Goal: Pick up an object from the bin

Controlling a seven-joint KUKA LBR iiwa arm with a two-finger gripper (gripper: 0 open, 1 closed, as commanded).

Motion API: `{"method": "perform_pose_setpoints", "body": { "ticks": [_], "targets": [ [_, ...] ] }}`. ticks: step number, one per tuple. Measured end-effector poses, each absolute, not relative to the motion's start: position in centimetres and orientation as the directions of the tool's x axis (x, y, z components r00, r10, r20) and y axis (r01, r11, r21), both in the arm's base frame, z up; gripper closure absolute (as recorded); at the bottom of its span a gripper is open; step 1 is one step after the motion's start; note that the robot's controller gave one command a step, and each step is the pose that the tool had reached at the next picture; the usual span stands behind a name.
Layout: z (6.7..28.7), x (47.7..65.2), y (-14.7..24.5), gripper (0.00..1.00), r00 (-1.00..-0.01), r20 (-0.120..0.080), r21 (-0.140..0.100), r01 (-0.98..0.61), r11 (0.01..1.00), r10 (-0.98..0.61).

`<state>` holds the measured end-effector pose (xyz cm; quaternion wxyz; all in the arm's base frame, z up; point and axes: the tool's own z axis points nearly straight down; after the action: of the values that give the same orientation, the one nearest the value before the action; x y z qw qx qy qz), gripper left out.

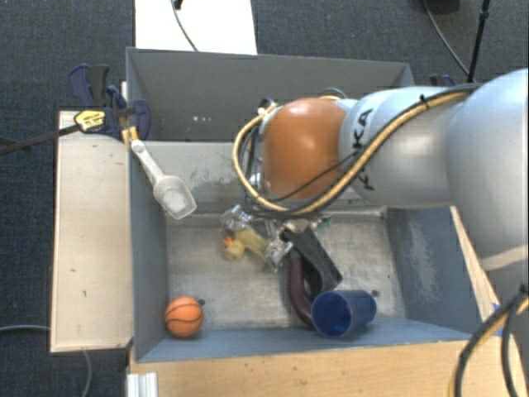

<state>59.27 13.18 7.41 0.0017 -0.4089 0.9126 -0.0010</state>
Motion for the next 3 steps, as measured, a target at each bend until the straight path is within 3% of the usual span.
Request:
{"method": "perform_pose_setpoints", "body": {
  "ticks": [2, 3],
  "targets": [
    [7.9, 59.1, 13.2, 1.00, -0.667, 0.000, 0.000, -0.745, 0.667, -0.745],
    [9.6, 59.0, 13.2, 1.00, -0.668, 0.001, 0.002, -0.744, 0.668, -0.744]
  ]
}}
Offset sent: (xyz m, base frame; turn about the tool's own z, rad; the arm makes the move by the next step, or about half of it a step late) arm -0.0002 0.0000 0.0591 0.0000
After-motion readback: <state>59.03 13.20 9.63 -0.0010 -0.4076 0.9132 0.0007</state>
